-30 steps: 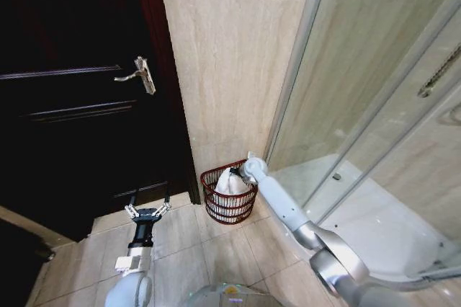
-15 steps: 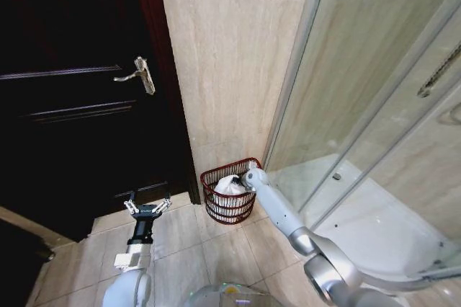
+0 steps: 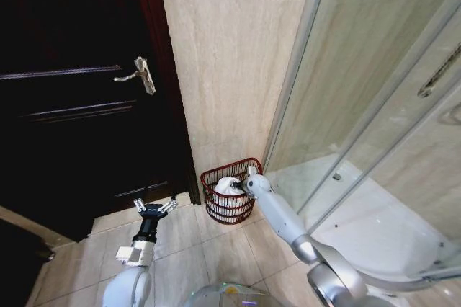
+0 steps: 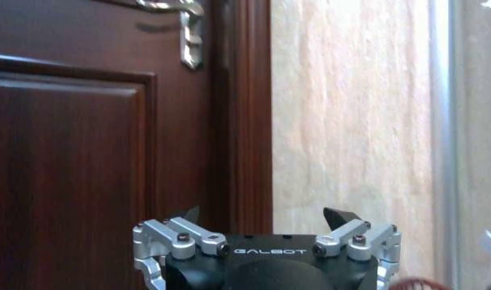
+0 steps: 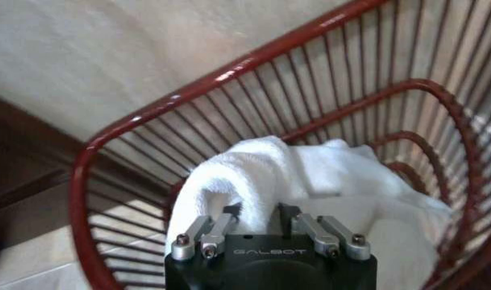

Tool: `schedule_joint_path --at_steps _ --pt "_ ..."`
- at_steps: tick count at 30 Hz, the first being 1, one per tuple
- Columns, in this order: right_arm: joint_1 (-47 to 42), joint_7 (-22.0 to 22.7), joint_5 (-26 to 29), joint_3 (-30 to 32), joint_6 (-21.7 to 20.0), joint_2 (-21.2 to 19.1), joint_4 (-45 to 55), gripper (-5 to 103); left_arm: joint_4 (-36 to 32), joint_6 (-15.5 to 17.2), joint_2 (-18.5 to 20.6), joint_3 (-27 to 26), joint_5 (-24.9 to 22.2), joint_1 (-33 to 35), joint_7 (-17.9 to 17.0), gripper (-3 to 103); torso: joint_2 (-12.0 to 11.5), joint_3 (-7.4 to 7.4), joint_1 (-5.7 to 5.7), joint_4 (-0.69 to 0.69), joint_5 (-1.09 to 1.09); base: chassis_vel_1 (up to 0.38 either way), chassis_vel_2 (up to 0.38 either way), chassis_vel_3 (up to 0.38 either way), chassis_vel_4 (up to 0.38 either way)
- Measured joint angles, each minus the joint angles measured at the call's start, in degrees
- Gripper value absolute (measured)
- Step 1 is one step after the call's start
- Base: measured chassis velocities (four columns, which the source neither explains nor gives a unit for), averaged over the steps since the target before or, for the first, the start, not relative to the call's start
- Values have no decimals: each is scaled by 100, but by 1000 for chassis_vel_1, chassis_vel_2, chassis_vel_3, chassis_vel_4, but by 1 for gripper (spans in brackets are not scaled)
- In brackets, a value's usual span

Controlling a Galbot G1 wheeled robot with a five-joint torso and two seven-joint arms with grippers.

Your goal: Discard the used towel into the hamper.

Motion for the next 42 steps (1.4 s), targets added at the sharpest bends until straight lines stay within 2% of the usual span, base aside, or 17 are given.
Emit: schedule_joint_path --at_steps 2,4,6,7,10,14,16,17,21,24,25,28,29,30,33,38,42 --pt "-91 16 -144 -44 262 -33 223 44 75 0 105 5 -14 -17 -4 100 0 0 0 1 -1 0 0 0 0" --pt "-102 43 -158 -49 303 -33 258 44 85 0 110 6 -18 -22 -9 100 0 0 0 1 -1 0 0 0 0" --pt "-188 420 -414 -103 737 -69 672 55 146 1 143 -4 -87 -58 -96 100 0 -1 0 3 0 0 0 0 0" --pt "-188 420 -414 -103 737 -69 672 55 146 1 143 -4 -87 -58 -96 100 0 -1 0 3 0 0 0 0 0" --pt "-335 792 -623 -93 1123 -281 1276 71 213 -52 263 -24 -205 -54 -164 100 0 0 0 3 0 0 0 0 0" --pt "-575 747 -670 114 1187 -585 1954 88 278 -125 364 -55 -298 -56 -194 100 0 -1 0 1 0 0 0 0 0" --pt "-674 737 -684 161 1200 -711 2192 88 291 -135 387 -57 -317 -62 -195 100 0 0 0 1 0 0 0 0 0" --pt "-842 655 -774 191 1252 -927 2517 97 306 -136 421 -53 -332 -81 -198 100 0 0 0 1 1 0 0 0 0" --pt "-1102 426 -1043 179 1364 -1246 2942 100 337 -132 437 -35 -279 -135 -194 100 0 0 0 1 1 0 0 0 0" --pt "-1454 40 -1717 167 1829 -1567 3372 100 384 -120 428 -7 -181 -234 -145 100 0 0 0 0 2 0 0 0 0" --pt "-1454 40 -1717 167 1829 -1567 3372 100 384 -120 428 -7 -181 -234 -145 100 0 0 0 0 2 0 0 0 0" --pt "-1738 -18 -1944 224 2300 -1782 3750 100 410 -112 445 43 -172 -277 -137 100 0 -1 0 4 2 0 0 0 0" --pt "-1738 -18 -1944 224 2300 -1782 3750 100 410 -112 445 43 -172 -277 -137 100 0 -1 0 4 2 0 0 0 0" --pt "-1980 -166 -2158 364 2658 -1965 3998 100 412 -112 496 78 -183 -286 -165 100 0 0 0 3 1 0 0 0 0" --pt "-2526 -555 -2557 869 3041 -2190 4506 100 394 -152 635 92 -259 -270 -191 100 0 -1 0 1 0 0 0 0 0" --pt "-3182 -701 -2867 1391 3175 -2206 5076 100 340 -198 778 39 -446 -213 -193 100 1 -1 -1 1 1 0 0 0 0" --pt "-4303 -677 -3466 2050 3303 -1833 5758 100 317 -266 877 -16 -648 -195 -212 100 0 -1 -1 1 1 0 0 0 0"
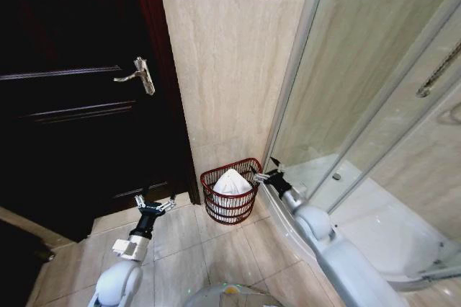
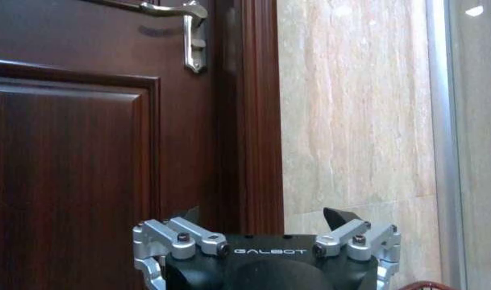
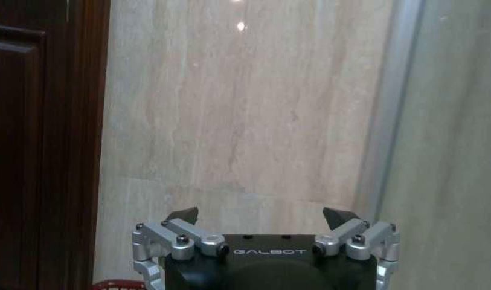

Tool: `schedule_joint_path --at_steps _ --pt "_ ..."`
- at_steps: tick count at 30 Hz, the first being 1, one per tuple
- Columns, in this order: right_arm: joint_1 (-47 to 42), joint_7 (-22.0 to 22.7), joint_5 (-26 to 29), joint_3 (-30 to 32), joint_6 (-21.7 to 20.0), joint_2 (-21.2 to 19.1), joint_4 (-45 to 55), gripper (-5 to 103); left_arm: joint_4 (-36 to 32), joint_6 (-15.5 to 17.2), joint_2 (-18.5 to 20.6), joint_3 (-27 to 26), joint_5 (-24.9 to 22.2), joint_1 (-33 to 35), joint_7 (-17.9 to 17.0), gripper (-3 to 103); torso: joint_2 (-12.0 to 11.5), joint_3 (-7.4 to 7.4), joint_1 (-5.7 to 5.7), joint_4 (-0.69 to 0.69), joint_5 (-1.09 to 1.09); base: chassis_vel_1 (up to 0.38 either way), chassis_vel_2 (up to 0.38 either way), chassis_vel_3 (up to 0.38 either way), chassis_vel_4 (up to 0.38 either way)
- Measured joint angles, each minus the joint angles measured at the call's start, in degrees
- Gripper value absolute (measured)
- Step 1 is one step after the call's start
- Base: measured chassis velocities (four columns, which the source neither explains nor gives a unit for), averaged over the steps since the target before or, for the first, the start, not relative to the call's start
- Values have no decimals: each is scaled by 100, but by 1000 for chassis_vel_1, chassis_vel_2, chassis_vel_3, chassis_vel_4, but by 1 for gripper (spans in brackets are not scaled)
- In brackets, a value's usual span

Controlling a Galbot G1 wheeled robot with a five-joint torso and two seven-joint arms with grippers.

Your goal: Discard the used towel into the hamper.

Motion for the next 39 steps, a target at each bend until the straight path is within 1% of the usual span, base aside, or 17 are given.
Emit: schedule_joint_path --at_steps 1,2,3,5,7,8,11,14,18,21,23,28,32,38,39 --pt "-207 7 -119 94 0 89 120 100 -6 -5 16 -3 -24 1 -3 100 0 0 0 -1 0 0 0 0 0" --pt "-436 -18 -242 213 3 187 251 100 -21 -9 37 -9 -54 0 -3 100 0 0 0 1 -1 0 0 0 0" --pt "-783 -87 -444 386 38 335 408 100 -48 -10 66 -16 -112 -12 -3 100 0 0 0 -1 0 0 0 0 0" --pt "-911 -102 -537 439 75 391 465 100 -57 -10 69 -17 -140 -30 -3 100 0 0 0 0 -1 0 0 0 0" --pt "-1327 -138 -827 572 198 579 651 100 -67 -10 55 -8 -177 -95 0 100 0 0 0 -1 0 0 0 0 0" --pt "-1327 -138 -827 572 198 579 651 100 -67 -10 55 -8 -177 -95 0 100 0 0 0 -1 0 0 0 0 0" --pt "-1709 -147 -1011 612 287 797 894 100 -114 -9 13 45 -163 -91 20 100 0 1 0 -1 -1 0 0 0 0" --pt "-1780 -149 -1049 610 289 855 958 100 -140 -16 -18 39 -142 -64 27 100 0 1 0 -1 -1 0 0 0 0" --pt "-1878 -181 -1068 586 243 892 1096 100 -213 -36 -128 -114 -192 -6 20 100 0 1 1 2 -1 71 -85 -86 90" --pt "-1972 -181 -1046 637 247 903 1142 100 -270 11 -147 -183 -255 22 10 100 0 1 1 1 -1 133 -129 -143 128" --pt "-2025 -178 -1016 695 309 928 1135 100 -313 88 -157 -214 -251 84 19 100 0 0 0 0 -1 125 -133 -155 127" --pt "-2103 -188 -1010 731 407 974 1081 100 -324 99 -190 -215 -236 158 26 100 1 -1 -2 0 -1 117 -109 -110 107" --pt "-2259 -256 -1010 731 604 1069 992 100 -329 33 -235 -214 -196 264 27 100 1 0 0 0 -1 20 -6 12 17" --pt "-2327 -274 -1010 731 726 1119 934 100 -339 -58 -271 -215 -115 321 34 100 0 1 2 0 0 15 74 75 5" --pt "-2343 -283 -1010 730 760 1126 919 100 -333 -146 -292 -212 -71 320 16 100 0 2 2 1 0 52 96 77 48"
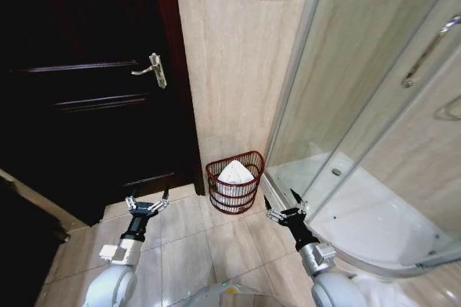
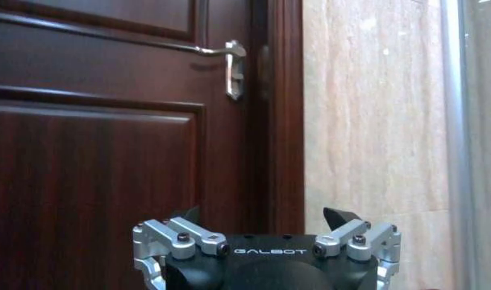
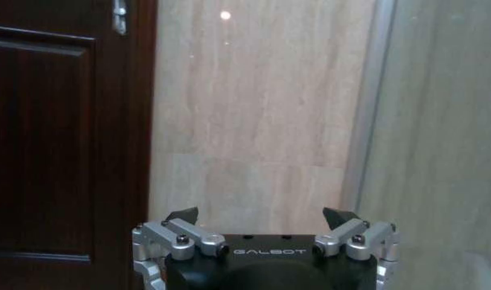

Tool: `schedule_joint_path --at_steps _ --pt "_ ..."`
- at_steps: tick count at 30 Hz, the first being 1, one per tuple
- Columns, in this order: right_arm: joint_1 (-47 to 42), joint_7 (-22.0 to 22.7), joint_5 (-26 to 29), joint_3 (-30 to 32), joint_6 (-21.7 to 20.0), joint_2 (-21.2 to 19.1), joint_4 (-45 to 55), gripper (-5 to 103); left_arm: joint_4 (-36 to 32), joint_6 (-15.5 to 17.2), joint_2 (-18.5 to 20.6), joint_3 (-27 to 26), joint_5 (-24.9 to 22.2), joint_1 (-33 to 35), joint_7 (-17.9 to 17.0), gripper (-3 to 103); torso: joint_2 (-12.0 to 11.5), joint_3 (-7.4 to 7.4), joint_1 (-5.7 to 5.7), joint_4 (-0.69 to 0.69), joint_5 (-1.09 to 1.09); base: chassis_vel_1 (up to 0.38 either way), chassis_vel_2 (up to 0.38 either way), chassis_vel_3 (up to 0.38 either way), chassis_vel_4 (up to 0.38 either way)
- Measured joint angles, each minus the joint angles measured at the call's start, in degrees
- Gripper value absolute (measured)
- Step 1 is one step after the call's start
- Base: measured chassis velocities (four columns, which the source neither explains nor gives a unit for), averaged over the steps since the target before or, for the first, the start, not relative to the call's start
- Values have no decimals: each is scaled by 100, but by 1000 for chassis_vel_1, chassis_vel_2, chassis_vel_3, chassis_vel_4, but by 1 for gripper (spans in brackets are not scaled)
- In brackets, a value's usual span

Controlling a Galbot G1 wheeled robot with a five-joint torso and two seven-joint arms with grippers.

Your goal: Discard the used towel into the hamper.

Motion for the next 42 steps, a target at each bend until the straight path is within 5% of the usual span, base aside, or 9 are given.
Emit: schedule_joint_path --at_steps 30,42 --pt "-207 -55 -14 -6 414 168 -123 100 26 -235 -217 93 265 47 -27 100 -52 -31 -31 -1 0 55 -44 -39 57" --pt "-258 50 -82 -62 534 385 -150 100 154 -374 -268 104 452 40 -6 100 -360 -202 -154 -1 0 -20 0 1 -12"
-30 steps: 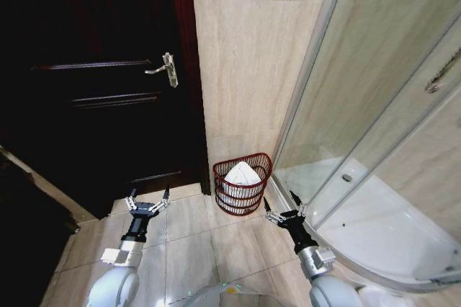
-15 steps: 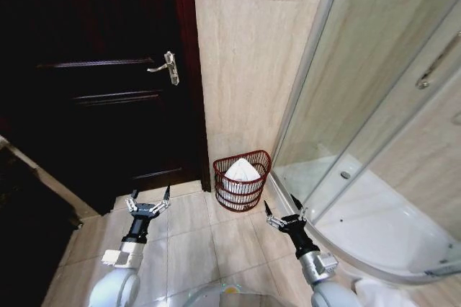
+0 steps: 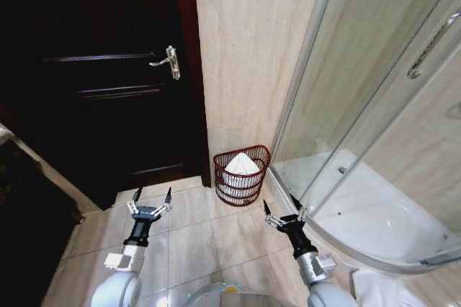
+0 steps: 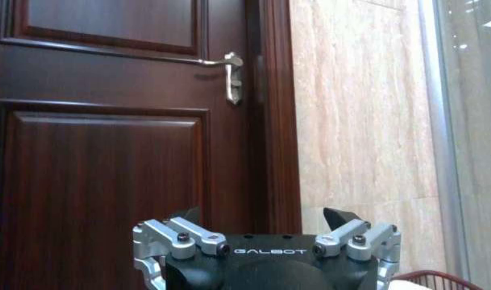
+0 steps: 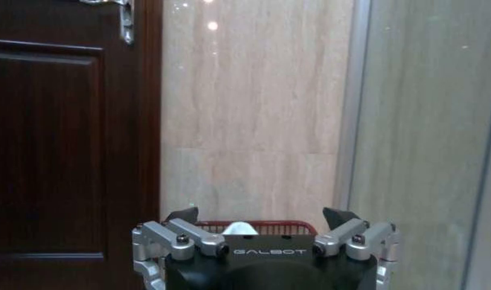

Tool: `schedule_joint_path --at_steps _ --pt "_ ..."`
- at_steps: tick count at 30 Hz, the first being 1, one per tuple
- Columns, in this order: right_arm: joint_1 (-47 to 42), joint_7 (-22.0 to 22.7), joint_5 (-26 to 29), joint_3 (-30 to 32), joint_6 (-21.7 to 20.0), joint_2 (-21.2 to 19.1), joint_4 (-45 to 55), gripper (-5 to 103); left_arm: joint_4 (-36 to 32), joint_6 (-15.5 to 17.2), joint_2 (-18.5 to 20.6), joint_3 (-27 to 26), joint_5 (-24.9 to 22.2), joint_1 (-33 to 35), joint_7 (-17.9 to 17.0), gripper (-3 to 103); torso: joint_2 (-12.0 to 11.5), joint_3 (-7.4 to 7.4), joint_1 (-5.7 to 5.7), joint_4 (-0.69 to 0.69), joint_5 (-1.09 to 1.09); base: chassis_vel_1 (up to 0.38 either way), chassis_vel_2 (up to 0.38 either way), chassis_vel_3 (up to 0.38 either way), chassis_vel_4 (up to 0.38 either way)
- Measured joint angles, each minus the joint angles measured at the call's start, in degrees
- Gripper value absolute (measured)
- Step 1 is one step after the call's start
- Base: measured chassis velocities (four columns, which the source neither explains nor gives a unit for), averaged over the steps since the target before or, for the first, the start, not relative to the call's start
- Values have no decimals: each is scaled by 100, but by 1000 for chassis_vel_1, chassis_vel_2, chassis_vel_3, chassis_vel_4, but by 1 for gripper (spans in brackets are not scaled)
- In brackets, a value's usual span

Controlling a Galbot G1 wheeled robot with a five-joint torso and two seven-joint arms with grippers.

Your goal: Discard the used towel into the hamper.

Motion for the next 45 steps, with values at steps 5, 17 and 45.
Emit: schedule_joint_path --at_steps 5,17,45 --pt "2 38 3 11 38 60 -39 100 29 -11 -14 7 28 -12 3 100 -109 -66 -47 0 0 -28 -59 -46 -34" --pt "-83 61 97 41 138 173 -89 100 73 0 -45 47 85 -86 17 100 -310 -185 -127 0 1 -73 -86 -76 -88" --pt "-208 934 89 22 715 332 -499 100 237 -65 -68 98 32 -110 68 100 -962 -574 -391 0 0 -47 -47 -45 -40"
